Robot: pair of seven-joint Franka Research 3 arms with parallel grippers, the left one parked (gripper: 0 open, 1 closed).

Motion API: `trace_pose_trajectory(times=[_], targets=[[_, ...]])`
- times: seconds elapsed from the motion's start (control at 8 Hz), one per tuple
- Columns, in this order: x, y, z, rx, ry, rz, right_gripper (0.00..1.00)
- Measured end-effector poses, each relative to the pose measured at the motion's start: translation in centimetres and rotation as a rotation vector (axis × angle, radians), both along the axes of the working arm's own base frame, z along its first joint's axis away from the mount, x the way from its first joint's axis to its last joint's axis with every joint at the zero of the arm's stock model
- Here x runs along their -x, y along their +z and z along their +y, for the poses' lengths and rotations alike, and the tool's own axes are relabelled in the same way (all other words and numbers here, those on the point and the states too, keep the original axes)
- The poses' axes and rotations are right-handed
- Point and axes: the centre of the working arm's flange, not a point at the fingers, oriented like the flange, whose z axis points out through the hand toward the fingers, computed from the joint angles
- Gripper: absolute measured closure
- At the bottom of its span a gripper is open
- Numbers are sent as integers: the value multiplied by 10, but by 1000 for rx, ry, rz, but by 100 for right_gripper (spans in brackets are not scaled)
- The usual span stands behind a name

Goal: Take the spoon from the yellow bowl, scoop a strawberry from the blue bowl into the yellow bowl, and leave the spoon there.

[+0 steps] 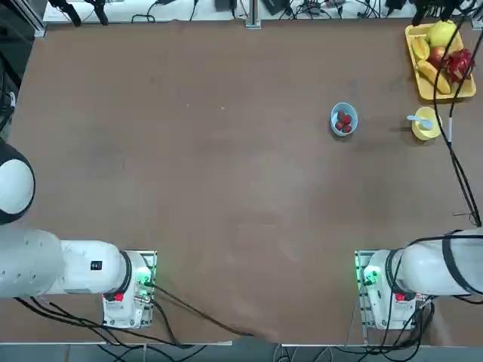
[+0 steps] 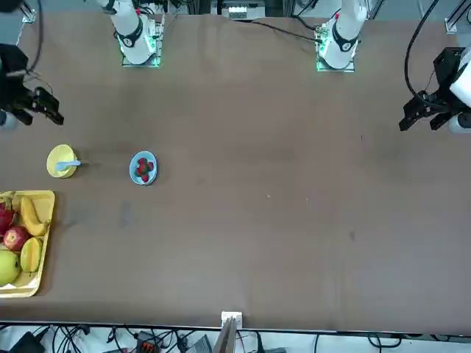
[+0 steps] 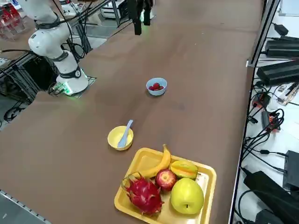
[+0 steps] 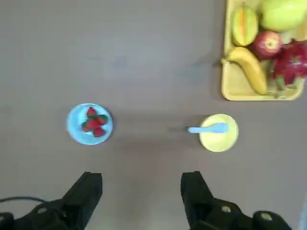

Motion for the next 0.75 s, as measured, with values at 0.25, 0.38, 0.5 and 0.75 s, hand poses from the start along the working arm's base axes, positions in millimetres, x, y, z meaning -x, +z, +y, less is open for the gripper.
trace_pose_trajectory(times=[0.25, 0.38, 0.5, 0.75], targets=[[-22, -52, 35, 148, -61, 26, 0], [-32, -82, 49, 192, -79, 24, 0], [-36, -110, 53, 245, -97, 20, 0], [-30, -168, 50, 416, -81, 22, 0]])
